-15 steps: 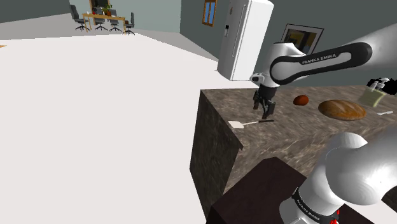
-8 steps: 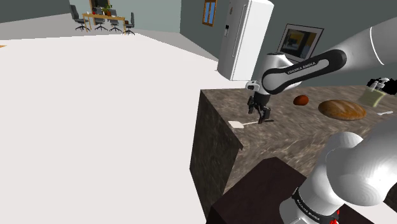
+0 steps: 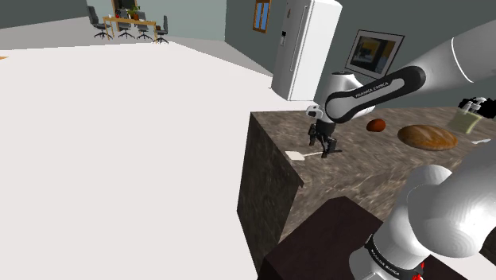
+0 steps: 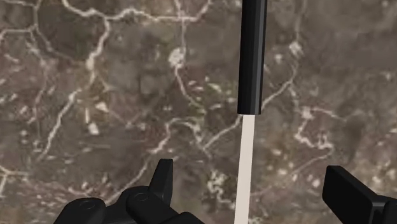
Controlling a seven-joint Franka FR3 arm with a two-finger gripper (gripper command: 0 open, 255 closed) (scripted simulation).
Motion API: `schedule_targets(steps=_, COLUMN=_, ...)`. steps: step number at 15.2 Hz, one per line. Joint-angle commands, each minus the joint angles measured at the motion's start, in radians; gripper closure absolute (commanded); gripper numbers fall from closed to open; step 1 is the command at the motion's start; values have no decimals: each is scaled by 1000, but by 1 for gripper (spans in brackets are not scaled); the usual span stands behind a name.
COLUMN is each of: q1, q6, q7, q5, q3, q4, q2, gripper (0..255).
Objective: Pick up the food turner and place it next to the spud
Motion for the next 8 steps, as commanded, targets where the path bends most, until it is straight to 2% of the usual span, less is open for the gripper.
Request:
schedule_targets(steps=1, q1=0, q6=1, q7=0, q5=0, q3=0, q4=0, q2=1, gripper=0)
schedule_targets(steps=2, q1=0, q6=0, q7=0, q5=0, q3=0, q4=0, q2=0, gripper=0)
schedule_targets(steps=3, q1=0, q6=0, q7=0, q5=0, q3=0, q4=0, q2=0, gripper=255)
schedule_targets(steps=8, q1=0, q6=0, q7=0, q5=0, q3=0, q4=0, q2=0, gripper=255)
